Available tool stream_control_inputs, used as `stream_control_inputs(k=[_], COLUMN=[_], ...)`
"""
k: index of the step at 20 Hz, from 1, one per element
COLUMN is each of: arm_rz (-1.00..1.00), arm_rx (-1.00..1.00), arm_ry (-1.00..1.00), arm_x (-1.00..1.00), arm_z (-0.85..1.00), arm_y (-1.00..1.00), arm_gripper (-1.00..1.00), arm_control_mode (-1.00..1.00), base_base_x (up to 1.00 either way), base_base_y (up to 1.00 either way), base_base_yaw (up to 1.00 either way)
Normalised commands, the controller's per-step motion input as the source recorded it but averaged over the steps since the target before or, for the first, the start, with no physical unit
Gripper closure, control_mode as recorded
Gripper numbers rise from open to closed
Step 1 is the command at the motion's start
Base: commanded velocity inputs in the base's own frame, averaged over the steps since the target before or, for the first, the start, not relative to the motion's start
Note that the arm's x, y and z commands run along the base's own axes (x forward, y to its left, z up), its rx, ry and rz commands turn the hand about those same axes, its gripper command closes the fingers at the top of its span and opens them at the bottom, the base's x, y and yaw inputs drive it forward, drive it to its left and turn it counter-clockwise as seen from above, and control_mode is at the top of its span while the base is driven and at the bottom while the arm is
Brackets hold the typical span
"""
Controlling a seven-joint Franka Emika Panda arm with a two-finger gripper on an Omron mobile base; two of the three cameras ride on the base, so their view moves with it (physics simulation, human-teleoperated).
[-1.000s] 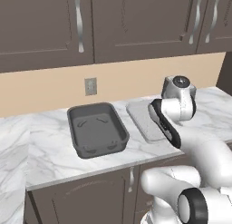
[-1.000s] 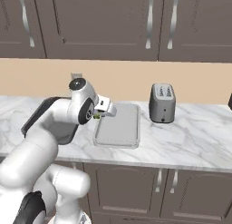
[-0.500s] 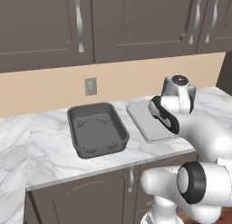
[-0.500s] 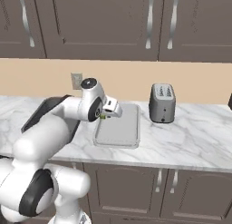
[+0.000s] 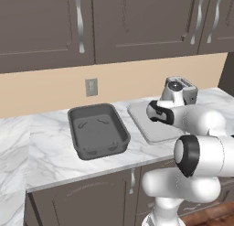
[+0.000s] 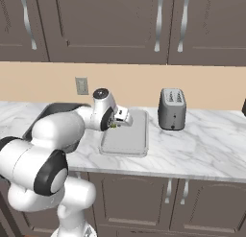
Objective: Place one broccoli and one chicken drumstick in each tupperware on the nearby counter, to pack two identical lunches.
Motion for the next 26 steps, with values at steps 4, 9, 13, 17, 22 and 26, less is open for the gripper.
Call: stream_control_inputs(k=[4, 9, 13, 17, 22, 26], arm_rz=[0.04, 0.04, 0.03, 0.03, 0.02, 0.01], arm_rx=[0.01, 0.01, 0.0, 0.0, 0.0, 0.0], arm_ry=[0.0, 0.01, 0.02, 0.0, 0.01, 0.04], arm_x=[0.5, 0.44, 0.4, 0.38, 0.38, 0.38], arm_z=[-0.3, -0.3, -0.31, -0.33, -0.27, -0.28], arm_y=[-0.08, -0.07, -0.01, -0.01, -0.01, 0.0], arm_gripper=[1.0, 1.0, 1.0, 1.0, 1.0, -1.0], arm_control_mode=[-1.0, -1.0, -1.0, -1.0, -1.0, -1.0], base_base_x=[0.0, 0.0, 0.0, 0.0, 0.0, 0.0], base_base_y=[0.0, 0.0, 0.0, 0.0, 0.0, 0.0], base_base_yaw=[0.0, 0.0, 0.0, 0.0, 0.0, 0.0])
